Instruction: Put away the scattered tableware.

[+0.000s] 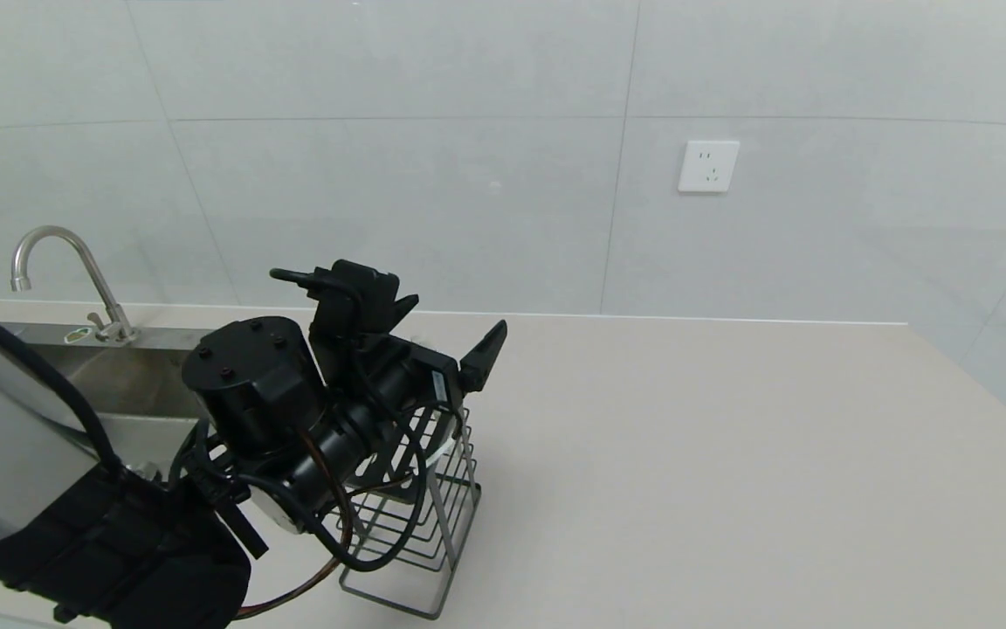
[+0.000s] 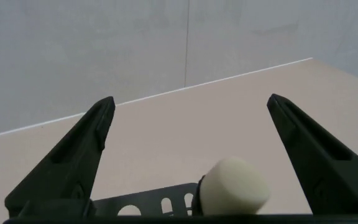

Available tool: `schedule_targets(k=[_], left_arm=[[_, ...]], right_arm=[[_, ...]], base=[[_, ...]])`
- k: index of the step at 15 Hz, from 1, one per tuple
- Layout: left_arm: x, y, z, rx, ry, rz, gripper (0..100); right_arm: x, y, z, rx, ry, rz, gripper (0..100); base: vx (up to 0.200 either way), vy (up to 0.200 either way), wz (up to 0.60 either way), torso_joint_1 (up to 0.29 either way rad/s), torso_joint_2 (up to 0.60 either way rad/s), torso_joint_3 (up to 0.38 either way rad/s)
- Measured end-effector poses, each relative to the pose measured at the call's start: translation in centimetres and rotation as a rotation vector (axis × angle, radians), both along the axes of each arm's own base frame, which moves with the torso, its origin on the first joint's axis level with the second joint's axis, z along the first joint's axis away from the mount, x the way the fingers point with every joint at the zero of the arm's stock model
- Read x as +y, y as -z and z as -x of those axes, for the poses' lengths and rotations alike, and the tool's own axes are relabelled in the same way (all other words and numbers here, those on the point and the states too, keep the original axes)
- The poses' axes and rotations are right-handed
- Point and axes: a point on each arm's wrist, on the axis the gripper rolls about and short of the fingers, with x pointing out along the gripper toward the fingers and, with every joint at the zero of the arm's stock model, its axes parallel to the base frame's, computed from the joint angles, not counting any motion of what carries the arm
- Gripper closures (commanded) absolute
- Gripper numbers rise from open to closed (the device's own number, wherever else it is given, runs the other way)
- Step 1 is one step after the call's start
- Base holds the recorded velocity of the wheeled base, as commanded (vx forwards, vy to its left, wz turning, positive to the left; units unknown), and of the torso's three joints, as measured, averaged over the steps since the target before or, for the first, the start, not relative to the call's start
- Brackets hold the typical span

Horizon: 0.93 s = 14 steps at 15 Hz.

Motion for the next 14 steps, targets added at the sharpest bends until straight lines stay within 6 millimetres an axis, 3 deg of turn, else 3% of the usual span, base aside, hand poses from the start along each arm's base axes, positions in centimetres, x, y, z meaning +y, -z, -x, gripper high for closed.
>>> schedule_targets(k=[7, 12, 14], left_arm=[[2.3, -3.0, 0.1, -0.164, 0.157, -0.068, 0], [4.9, -5.9, -0.6, -0.242, 0.121, -0.056, 0], [7.1, -6.9, -0.9, -0.214, 0.083, -0.031, 0]], right_arm=[[0.0, 0.0, 0.0, 0.001, 0.0, -0.001, 100], [0.0, 0.0, 0.0, 0.001, 0.0, -0.001, 100], [0.0, 0.0, 0.0, 0.001, 0.0, -0.001, 100]], base=[[0.0, 0.0, 0.0, 0.0, 0.0, 0.0], [0.0, 0.0, 0.0, 0.0, 0.0, 0.0], [0.0, 0.0, 0.0, 0.0, 0.0, 0.0]])
